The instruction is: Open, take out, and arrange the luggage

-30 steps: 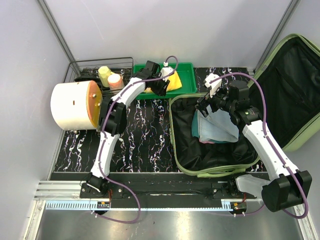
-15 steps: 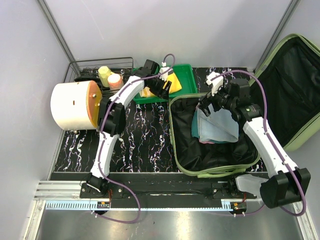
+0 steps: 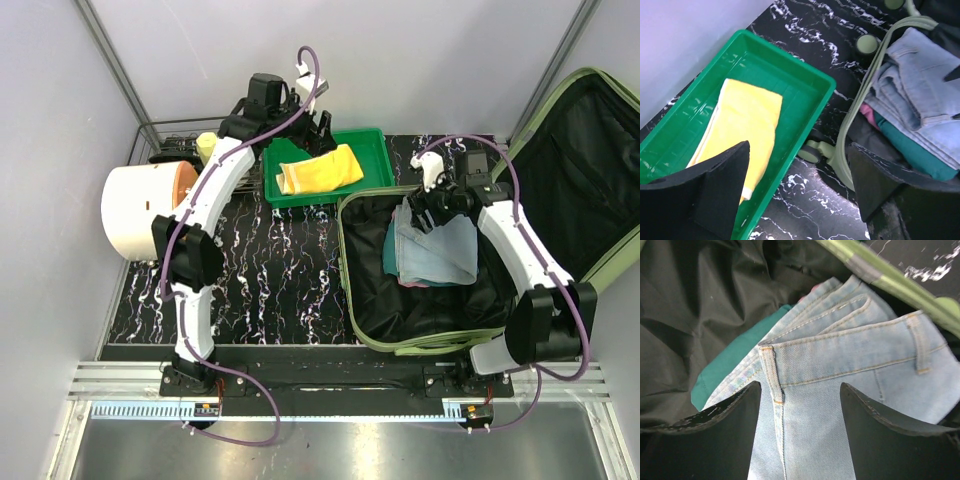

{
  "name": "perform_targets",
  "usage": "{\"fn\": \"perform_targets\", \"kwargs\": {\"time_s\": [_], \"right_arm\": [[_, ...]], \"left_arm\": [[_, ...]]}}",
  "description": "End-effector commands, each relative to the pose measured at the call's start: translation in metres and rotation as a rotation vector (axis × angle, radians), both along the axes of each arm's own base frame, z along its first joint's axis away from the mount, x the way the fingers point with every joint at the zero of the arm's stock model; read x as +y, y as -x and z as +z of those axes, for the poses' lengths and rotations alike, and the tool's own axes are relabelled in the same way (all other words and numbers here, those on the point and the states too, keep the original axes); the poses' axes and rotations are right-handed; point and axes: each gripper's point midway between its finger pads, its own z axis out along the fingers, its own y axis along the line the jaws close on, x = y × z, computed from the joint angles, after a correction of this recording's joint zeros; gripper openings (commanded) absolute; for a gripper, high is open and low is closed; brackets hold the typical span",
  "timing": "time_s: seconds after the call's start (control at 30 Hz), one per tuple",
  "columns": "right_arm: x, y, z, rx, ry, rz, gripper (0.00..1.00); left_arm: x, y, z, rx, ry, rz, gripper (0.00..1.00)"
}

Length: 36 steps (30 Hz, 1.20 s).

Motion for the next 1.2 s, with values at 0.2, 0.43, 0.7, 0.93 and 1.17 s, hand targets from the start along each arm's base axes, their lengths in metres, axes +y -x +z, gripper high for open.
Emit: {"fn": "perform_targets", "kwargs": {"time_s": [0.2,0.43,0.7,0.93,1.17], "right_arm": [[-0.003,0.007,-0.049,0.128,0.074,0.074,0.73],[0.007,0.028,-0.05,0.152,0.061,0.155,0.55],[0.009,0.028,0.003,0.043,0.048,0.157,0.0],[0.015,0.059,0.022,-0.017,0.022,0.249,0.0],[0.012,0.04,-0.004,0.034,0.048,0.19,0.54]], "left_arm": [[0.005,0.016,0.0,0.067,0.076,-0.001,0.84],[0.014,0.012,-0.002,0.089,0.09,0.025,0.84],[0.015,0.014,0.001,0.102,0.102,0.033,0.84],[0.014,0.015,0.001,0.117,0.109,0.038,0.83],[0.013,0.014,-0.002,0.135,0.116,0.041,0.82]]}}
